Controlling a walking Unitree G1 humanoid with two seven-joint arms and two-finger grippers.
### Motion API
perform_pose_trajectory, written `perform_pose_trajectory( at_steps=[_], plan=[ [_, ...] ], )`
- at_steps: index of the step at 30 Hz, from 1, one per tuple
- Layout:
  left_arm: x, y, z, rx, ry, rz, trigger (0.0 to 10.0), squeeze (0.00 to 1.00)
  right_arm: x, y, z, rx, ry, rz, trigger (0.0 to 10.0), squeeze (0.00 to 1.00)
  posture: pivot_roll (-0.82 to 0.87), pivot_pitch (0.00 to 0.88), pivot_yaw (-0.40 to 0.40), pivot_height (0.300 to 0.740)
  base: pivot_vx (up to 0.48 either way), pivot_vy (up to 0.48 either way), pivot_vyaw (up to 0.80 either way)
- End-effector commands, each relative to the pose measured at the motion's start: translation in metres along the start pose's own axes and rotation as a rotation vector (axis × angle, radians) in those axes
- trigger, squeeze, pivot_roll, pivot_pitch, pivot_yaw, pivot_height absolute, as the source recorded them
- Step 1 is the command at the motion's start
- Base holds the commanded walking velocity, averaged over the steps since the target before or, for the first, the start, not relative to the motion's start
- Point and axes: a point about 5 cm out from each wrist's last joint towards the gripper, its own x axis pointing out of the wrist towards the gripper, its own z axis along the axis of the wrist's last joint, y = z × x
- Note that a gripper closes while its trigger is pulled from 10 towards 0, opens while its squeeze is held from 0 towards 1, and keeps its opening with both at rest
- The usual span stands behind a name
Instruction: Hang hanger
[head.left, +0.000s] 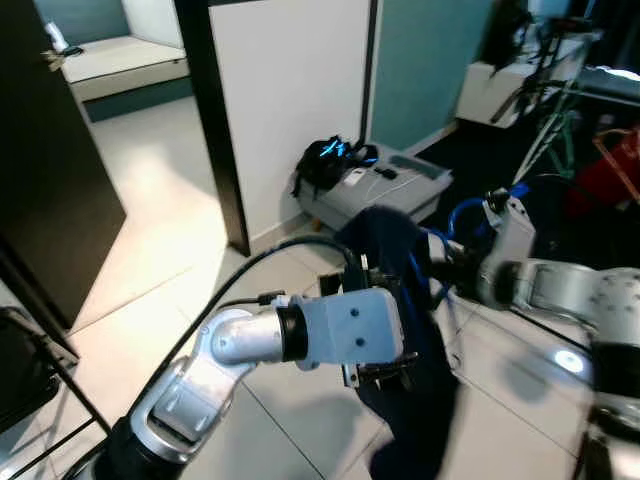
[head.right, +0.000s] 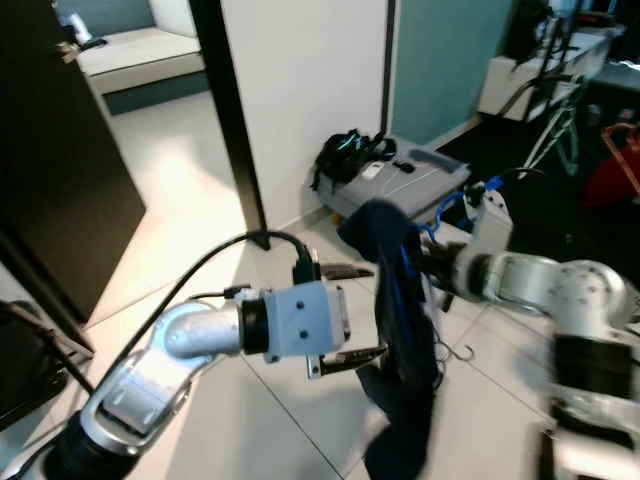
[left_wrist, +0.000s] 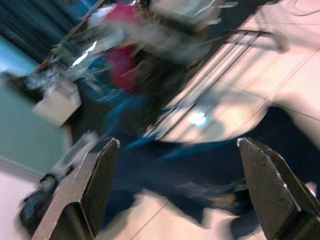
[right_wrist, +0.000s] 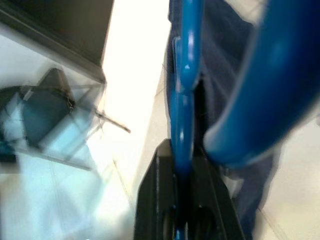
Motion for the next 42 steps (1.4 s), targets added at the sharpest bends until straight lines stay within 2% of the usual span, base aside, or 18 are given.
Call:
perform_pose_trajectory(
  at_steps=[1,2,3,4,5,6,7,8,10,12,14,15,16,17,19,22,35,42],
  plan=[
    [-0.004,0.009,0.0,-0.01,-0.012,0.002,10.0,1.0,-0.009,0.017,0.0,-0.162,0.029,0.126,10.0,0.0,-0.07,0.0,0.004,0.74,0.0,0.0,0.0],
    [-0.004,0.009,0.0,-0.01,-0.012,0.002,10.0,1.0,-0.009,0.017,0.0,-0.162,0.029,0.126,10.0,0.0,-0.07,0.0,0.004,0.74,0.0,0.0,0.0],
    [-0.007,0.013,0.001,-0.014,-0.016,0.004,10.0,1.0,-0.016,0.02,-0.003,-0.259,0.056,0.172,10.0,0.0,-0.07,0.0,0.004,0.74,0.0,0.0,0.0],
    [-0.007,0.013,0.001,-0.014,-0.016,0.004,10.0,1.0,-0.016,0.02,-0.003,-0.259,0.056,0.172,10.0,0.0,-0.07,0.0,0.004,0.74,0.0,0.0,0.0],
    [-0.01,0.017,0.003,-0.025,-0.025,0.008,10.0,1.0,-0.023,0.022,-0.006,-0.357,0.087,0.219,10.0,0.0,-0.07,0.0,0.003,0.74,0.0,0.0,0.0],
    [-0.01,0.017,0.003,-0.025,-0.025,0.008,10.0,1.0,-0.023,0.022,-0.006,-0.357,0.087,0.219,10.0,0.0,-0.07,0.0,0.003,0.74,0.0,0.0,0.0],
    [-0.014,0.023,0.005,-0.036,-0.033,0.015,10.0,1.0,-0.031,0.022,-0.009,-0.466,0.116,0.268,10.0,0.0,-0.07,0.0,0.001,0.74,0.0,0.0,0.0],
    [-0.014,0.023,0.005,-0.036,-0.033,0.015,10.0,1.0,-0.031,0.022,-0.009,-0.466,0.116,0.268,10.0,0.0,-0.07,0.0,0.001,0.74,0.0,0.0,0.0],
    [-0.024,0.03,0.005,-0.074,-0.038,-0.006,10.0,1.0,-0.044,0.023,-0.01,-0.665,0.147,0.358,10.0,0.0,-0.07,0.0,0.0,0.74,0.0,0.0,0.0],
    [-0.024,0.03,0.005,-0.074,-0.038,-0.006,10.0,1.0,-0.044,0.023,-0.01,-0.665,0.147,0.358,10.0,0.0,-0.07,0.0,0.0,0.74,0.0,0.0,0.0],
    [-0.027,0.031,0.005,-0.09,-0.039,-0.023,10.0,1.0,-0.047,0.024,-0.009,-0.721,0.156,0.387,10.0,0.0,-0.07,0.0,0.0,0.74,0.0,0.0,0.0],
    [-0.032,0.031,0.004,-0.133,-0.041,-0.052,10.0,1.0,-0.053,0.028,-0.007,-0.799,0.158,0.436,10.0,0.0,-0.07,0.0,0.001,0.74,0.0,0.0,0.0],
    [-0.036,0.03,0.005,-0.186,-0.053,-0.097,10.0,0.35,-0.058,0.033,-0.006,-0.876,0.168,0.489,10.0,0.0,-0.06,0.0,0.001,0.74,0.0,0.0,0.0],
    [-0.039,0.028,0.006,-0.226,-0.06,-0.146,10.0,0.06,-0.061,0.036,-0.005,-0.931,0.184,0.527,10.0,0.0,-0.06,0.0,0.001,0.74,0.0,0.0,0.0],
    [-0.042,0.026,0.007,-0.25,-0.064,-0.19,10.0,0.0,-0.064,0.039,-0.004,-0.97,0.197,0.552,10.0,0.0,-0.06,0.0,0.001,0.74,0.0,0.0,0.0],
    [-0.044,0.023,0.007,-0.262,-0.048,-0.249,10.0,0.0,-0.067,0.042,-0.003,-1.031,0.224,0.591,10.0,0.0,-0.06,0.0,0.004,0.74,0.0,0.0,0.0],
    [-0.04,0.018,0.003,-0.27,-0.017,-0.291,10.0,0.0,-0.073,0.054,0.002,-1.189,0.244,0.68,10.0,0.0,-0.06,0.0,0.011,0.74,0.0,0.0,0.0],
    [-0.035,0.005,0.004,-0.353,-0.028,-0.344,10.0,0.0,-0.073,0.064,0.007,-1.242,0.195,0.72,10.0,0.0,-0.06,0.0,0.014,0.74,0.0,0.0,0.0]
  ],
)
